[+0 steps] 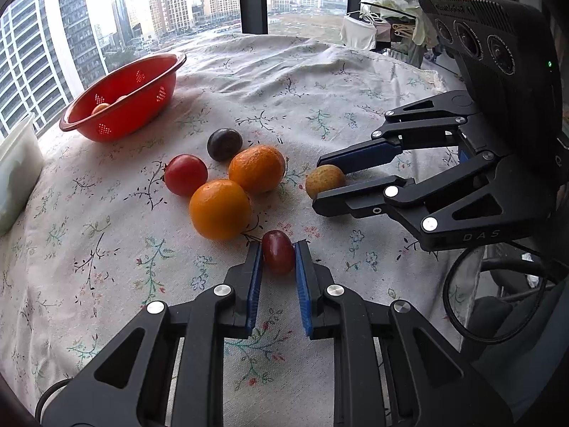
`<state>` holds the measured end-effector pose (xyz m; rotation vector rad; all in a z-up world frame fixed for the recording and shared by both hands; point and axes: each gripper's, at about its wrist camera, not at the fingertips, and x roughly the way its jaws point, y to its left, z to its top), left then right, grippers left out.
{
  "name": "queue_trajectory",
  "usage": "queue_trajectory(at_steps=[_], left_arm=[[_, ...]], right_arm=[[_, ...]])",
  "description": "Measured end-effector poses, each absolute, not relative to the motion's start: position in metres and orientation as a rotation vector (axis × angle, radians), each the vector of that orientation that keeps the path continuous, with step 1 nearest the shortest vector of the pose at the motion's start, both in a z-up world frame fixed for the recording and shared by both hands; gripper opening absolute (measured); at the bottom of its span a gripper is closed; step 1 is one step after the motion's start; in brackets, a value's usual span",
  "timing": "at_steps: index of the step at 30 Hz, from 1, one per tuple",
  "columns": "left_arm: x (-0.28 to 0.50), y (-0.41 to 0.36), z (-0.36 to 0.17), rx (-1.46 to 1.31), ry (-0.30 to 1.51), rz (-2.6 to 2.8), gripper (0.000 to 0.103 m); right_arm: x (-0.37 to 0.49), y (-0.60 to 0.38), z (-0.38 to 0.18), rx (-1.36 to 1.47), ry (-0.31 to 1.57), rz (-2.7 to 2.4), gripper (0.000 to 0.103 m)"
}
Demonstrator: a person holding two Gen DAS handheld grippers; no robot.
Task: Organize fruits
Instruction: 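Carry both fruits over the red colander and open both tools to drop them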
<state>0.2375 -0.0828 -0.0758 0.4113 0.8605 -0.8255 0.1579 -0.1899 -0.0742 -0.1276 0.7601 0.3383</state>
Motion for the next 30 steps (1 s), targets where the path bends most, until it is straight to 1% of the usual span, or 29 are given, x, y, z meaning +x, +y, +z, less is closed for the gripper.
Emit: queue_trajectory(at_steps=[15, 23, 30], left_arm=[[0.235, -0.064, -0.060, 0.351, 0.827, -0.835, 0.017], [0.249, -0.030, -0.028, 0.282, 0.772, -0.803, 0.017], [0.284, 0.005, 0.005, 0.253, 0.711, -0.738, 0.017]], right_arm=[[0.159, -0.194, -0.069, -0.112, 0.743, 0.337, 0.031], [0.160, -0.208, -0.053, -0.088, 0.712, 0.331, 0.031], [0.165, -0.243, -0.020, -0.088, 0.659, 0.260, 0.031]])
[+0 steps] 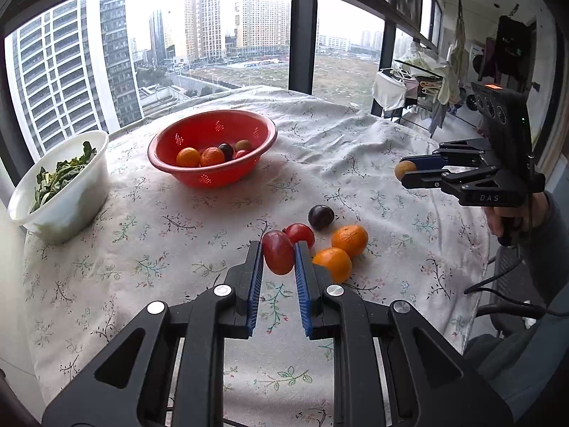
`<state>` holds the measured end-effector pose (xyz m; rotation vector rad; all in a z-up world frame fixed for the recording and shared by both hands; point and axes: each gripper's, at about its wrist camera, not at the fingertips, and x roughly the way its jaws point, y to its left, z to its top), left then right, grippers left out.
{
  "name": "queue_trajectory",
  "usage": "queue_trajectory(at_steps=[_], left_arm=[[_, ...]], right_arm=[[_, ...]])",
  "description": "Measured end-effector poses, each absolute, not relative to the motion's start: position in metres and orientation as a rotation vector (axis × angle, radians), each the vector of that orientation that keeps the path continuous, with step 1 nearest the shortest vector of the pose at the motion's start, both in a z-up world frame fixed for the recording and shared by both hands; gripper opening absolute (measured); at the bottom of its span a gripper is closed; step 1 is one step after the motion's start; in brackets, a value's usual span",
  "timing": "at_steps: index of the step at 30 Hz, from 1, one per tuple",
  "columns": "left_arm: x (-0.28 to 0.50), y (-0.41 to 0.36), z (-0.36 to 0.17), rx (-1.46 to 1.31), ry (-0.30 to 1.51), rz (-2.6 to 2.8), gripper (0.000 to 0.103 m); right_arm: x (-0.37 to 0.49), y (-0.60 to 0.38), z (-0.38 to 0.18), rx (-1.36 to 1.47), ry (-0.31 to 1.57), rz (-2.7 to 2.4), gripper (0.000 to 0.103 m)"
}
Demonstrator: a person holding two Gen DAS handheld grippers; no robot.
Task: Organize fruits
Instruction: 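Carry both fruits over the red colander and open both tools to drop them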
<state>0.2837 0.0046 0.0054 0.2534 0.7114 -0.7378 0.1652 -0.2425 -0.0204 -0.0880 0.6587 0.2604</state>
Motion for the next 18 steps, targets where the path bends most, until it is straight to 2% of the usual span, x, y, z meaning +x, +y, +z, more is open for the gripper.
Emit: queue_trajectory(at_steps=[11, 18], left_arm=[[0.367, 0.004, 0.061, 0.316, 0.643, -0.693, 0.017], [0.436, -0.032, 0.056, 0.355, 0.691, -0.694, 0.017]], right_arm=[[0.212, -0.276, 0.049, -0.143, 0.542, 0.177, 0.031], [0.271, -0.251, 0.074, -0.171, 0.537, 0.265, 0.031]])
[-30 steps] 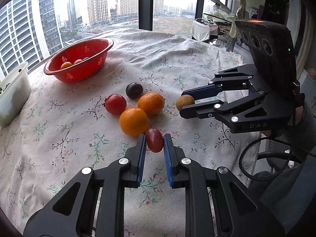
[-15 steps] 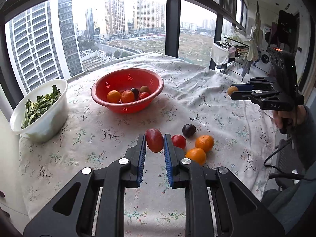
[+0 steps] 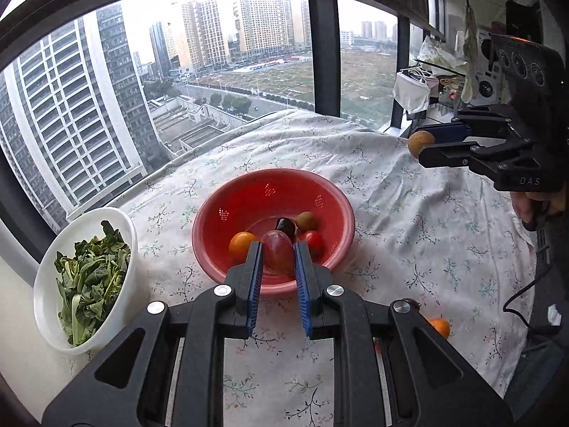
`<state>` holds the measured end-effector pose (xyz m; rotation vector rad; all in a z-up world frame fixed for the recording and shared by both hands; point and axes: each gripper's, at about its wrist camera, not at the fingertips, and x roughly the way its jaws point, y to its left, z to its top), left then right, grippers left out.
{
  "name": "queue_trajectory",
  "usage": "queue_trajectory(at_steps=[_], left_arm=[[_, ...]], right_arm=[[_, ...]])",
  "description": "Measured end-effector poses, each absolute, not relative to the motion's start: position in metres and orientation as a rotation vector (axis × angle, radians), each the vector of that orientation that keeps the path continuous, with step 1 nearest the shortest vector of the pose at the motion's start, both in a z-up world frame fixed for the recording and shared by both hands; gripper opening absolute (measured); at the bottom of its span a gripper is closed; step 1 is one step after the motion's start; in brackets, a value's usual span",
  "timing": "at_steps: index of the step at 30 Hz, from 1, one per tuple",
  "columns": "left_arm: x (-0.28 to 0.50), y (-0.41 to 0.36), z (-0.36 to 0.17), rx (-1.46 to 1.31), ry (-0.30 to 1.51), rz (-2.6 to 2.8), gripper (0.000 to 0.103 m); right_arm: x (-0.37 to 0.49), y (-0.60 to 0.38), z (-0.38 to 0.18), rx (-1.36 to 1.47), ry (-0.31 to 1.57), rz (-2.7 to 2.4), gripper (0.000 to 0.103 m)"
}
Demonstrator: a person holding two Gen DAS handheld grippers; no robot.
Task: Organize fruits
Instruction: 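Carry both fruits over the red colander and open both tools to drop them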
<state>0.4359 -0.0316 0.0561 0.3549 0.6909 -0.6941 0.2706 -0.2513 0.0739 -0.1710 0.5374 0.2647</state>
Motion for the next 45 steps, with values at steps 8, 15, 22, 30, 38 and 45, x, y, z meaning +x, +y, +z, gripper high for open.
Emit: queue_trajectory(at_steps=[8, 15, 22, 30, 38, 45], left_arm=[[0.493, -0.060, 0.009, 0.373, 0.805, -0.709, 0.017], [0.512, -0.065, -0.022, 0.389, 0.852, -0.697, 0.017], [0.515, -0.073, -0.033, 0.416, 0.864, -0.701, 0.017], [0.518, -0.080, -0.039, 0.422, 0.871, -0.691, 0.017], [0.518, -0.084, -0.038, 0.424, 0.873, -0.680, 0.017], [0.519, -0.082, -0.038, 0.410, 0.870, -0.677, 0.018]], right_arm=[[0.354, -0.214, 0.058, -0.175, 0.634, 0.346, 0.031], [0.418, -0.203, 0.018, -0.167, 0.748, 0.336, 0.031], [0.453, -0.197, -0.013, -0.179, 0.817, 0.316, 0.031], [0.468, -0.200, -0.029, -0.188, 0.859, 0.273, 0.031], [0.468, -0.199, -0.034, -0.207, 0.863, 0.257, 0.031], [0.472, -0.193, -0.038, -0.225, 0.867, 0.247, 0.031]])
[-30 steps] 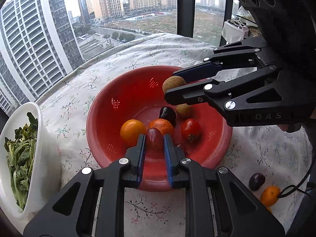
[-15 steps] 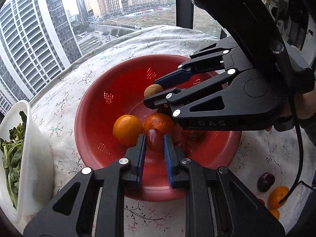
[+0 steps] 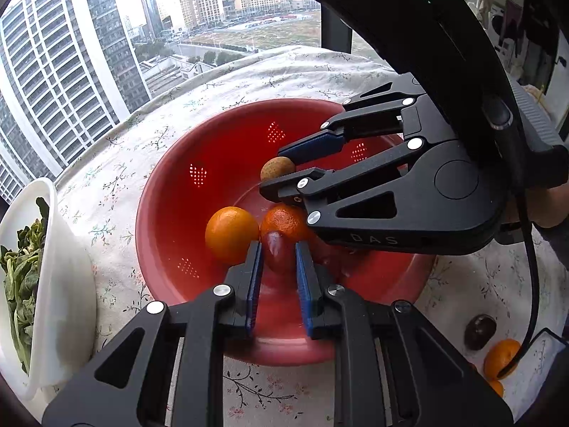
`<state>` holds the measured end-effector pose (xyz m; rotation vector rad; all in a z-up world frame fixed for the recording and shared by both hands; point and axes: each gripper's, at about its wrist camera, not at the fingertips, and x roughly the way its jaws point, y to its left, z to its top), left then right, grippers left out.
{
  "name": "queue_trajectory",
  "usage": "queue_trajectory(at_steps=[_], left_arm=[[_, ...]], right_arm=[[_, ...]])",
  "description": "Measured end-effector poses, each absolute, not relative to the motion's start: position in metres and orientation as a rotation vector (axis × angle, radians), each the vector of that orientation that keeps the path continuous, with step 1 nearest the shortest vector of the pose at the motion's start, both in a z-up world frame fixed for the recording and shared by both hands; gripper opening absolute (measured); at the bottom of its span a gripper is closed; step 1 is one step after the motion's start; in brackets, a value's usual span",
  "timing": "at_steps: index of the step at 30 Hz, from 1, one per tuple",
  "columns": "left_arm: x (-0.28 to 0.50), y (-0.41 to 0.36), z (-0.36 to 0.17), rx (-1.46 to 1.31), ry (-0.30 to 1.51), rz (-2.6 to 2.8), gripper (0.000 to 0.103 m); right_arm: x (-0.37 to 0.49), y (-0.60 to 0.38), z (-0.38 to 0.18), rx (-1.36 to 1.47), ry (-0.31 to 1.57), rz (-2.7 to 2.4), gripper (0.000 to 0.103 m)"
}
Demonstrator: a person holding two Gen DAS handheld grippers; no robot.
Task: Organize fruits
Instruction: 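Carry both fruits over the red colander and open both tools to drop them, then move both tools back toward the remaining fruits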
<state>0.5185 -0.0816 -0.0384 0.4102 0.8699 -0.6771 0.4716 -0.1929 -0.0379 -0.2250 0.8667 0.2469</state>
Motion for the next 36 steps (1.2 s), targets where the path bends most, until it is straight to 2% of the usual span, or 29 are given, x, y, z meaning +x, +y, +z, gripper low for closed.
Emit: queue_trajectory(at_steps=[5, 7, 8, 9, 11, 14, 18, 19, 21, 23, 25, 36], left_arm=[[0.519, -0.078, -0.040, 0.401, 0.867, -0.676, 0.019], [0.519, -0.077, -0.039, 0.403, 0.862, -0.665, 0.027], [0.520, -0.077, -0.038, 0.399, 0.860, -0.664, 0.036], [0.520, -0.076, -0.038, 0.393, 0.857, -0.663, 0.050], [0.519, -0.074, -0.036, 0.389, 0.845, -0.661, 0.056], [0.515, -0.074, -0.034, 0.392, 0.843, -0.665, 0.057], [0.503, -0.070, -0.029, 0.389, 0.818, -0.660, 0.077], [0.500, -0.069, -0.027, 0.385, 0.809, -0.656, 0.080], [0.492, -0.064, -0.022, 0.374, 0.786, -0.642, 0.098], [0.482, -0.059, -0.017, 0.361, 0.764, -0.631, 0.101], [0.471, -0.054, -0.014, 0.349, 0.753, -0.628, 0.101], [0.379, -0.045, -0.010, 0.362, 0.705, -0.762, 0.102]], right_arm=[[0.469, -0.193, -0.037, -0.233, 0.861, 0.235, 0.032], [0.469, -0.193, -0.037, -0.235, 0.863, 0.232, 0.035], [0.469, -0.193, -0.037, -0.236, 0.861, 0.231, 0.039], [0.468, -0.193, -0.036, -0.234, 0.857, 0.232, 0.041], [0.467, -0.192, -0.034, -0.238, 0.848, 0.225, 0.049], [0.464, -0.193, -0.031, -0.234, 0.837, 0.223, 0.049], [0.456, -0.198, -0.023, -0.207, 0.817, 0.229, 0.051], [0.451, -0.200, -0.019, -0.192, 0.804, 0.234, 0.055], [0.440, -0.204, -0.010, -0.166, 0.765, 0.248, 0.066], [0.427, -0.207, -0.001, -0.146, 0.718, 0.261, 0.077], [0.412, -0.211, 0.008, -0.127, 0.682, 0.271, 0.080], [0.311, -0.222, 0.025, -0.068, 0.583, 0.390, 0.084]])
